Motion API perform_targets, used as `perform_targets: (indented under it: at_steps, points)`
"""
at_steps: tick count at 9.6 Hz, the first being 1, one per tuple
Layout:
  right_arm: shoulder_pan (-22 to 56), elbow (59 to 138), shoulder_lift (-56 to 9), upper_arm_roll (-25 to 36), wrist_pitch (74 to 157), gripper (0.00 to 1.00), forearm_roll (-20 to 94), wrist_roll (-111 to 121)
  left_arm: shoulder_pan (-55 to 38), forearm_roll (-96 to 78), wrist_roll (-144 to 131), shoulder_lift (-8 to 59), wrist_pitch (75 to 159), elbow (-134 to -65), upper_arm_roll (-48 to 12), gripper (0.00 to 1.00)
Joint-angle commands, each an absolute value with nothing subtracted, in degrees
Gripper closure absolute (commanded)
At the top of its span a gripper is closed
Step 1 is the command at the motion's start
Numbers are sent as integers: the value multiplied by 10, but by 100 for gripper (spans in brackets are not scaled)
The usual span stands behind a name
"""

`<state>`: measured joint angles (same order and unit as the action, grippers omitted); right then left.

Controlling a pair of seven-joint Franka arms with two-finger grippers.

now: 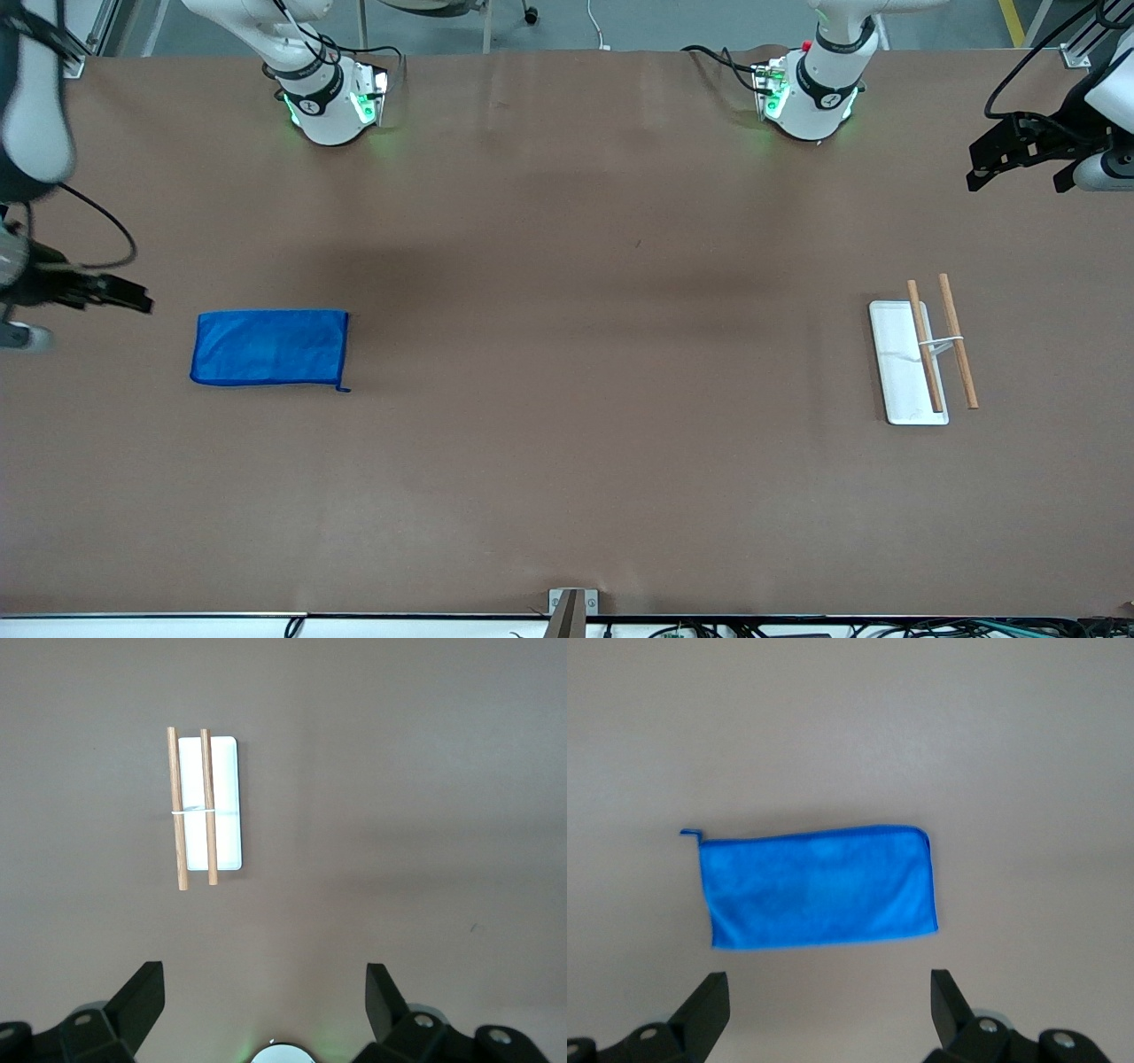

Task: Right arm passes towel to left arm to hang
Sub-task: 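Lower the right gripper onto the blue towel's edge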

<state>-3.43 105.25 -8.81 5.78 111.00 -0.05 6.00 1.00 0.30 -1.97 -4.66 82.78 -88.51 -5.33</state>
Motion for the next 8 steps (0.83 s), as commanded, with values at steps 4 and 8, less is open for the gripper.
perform_targets:
  at_steps: [4, 8]
  points:
    - [-21, 1235, -161, 60, 1395, 0, -7, 72, 10, 4, -19, -33, 818, -886, -57, 0]
    - [-23, 1276, -224, 59, 1520, 0, -7, 70, 10, 4, -19, -33, 818, -886, -57, 0]
